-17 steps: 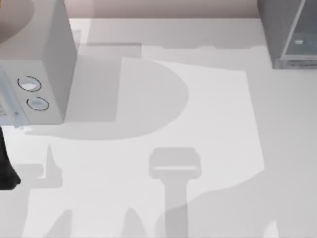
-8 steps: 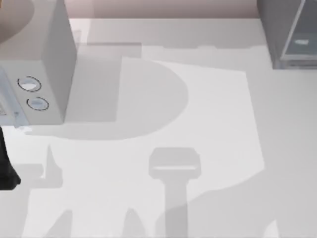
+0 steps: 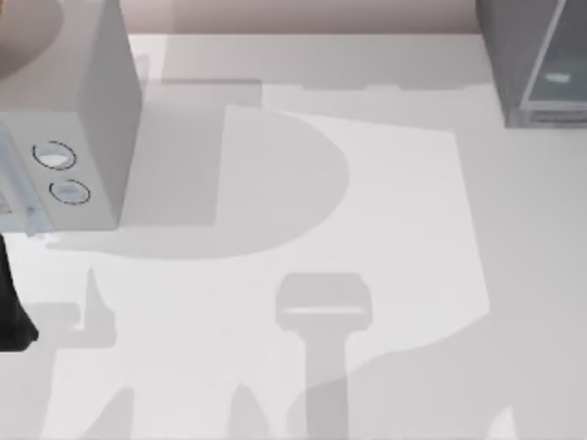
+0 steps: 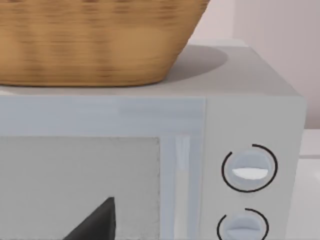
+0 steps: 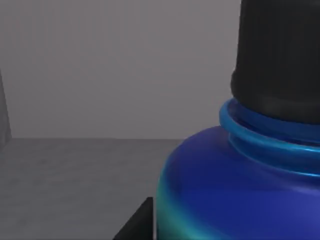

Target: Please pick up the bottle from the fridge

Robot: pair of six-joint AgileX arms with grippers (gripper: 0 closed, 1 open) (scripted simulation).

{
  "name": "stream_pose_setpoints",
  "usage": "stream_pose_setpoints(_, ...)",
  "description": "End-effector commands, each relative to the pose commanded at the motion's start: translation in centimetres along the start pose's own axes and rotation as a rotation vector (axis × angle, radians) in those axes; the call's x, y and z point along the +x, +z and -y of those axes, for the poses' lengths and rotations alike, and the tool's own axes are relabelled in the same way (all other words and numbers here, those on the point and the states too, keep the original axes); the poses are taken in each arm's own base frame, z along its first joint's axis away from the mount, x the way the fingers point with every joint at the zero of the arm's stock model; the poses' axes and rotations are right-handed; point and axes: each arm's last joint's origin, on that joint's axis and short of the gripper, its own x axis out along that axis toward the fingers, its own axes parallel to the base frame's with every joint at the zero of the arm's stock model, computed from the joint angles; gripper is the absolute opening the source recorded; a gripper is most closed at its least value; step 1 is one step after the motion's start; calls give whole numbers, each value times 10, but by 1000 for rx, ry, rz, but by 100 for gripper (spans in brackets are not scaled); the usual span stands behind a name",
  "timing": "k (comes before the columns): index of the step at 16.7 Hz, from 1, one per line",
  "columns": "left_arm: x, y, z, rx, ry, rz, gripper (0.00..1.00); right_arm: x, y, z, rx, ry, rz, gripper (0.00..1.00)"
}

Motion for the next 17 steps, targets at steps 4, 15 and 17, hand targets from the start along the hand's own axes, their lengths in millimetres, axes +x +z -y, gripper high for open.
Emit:
stream_pose_setpoints(4,0,0,0,0,0,0,100,0,0,0,0,0,0,0)
stream_pose_setpoints(15,0,0,0,0,0,0,100,0,51,2,1,-3,1,0)
stream_pose_setpoints(17,0,0,0,0,0,0,100,0,51,2,1,-3,1,0)
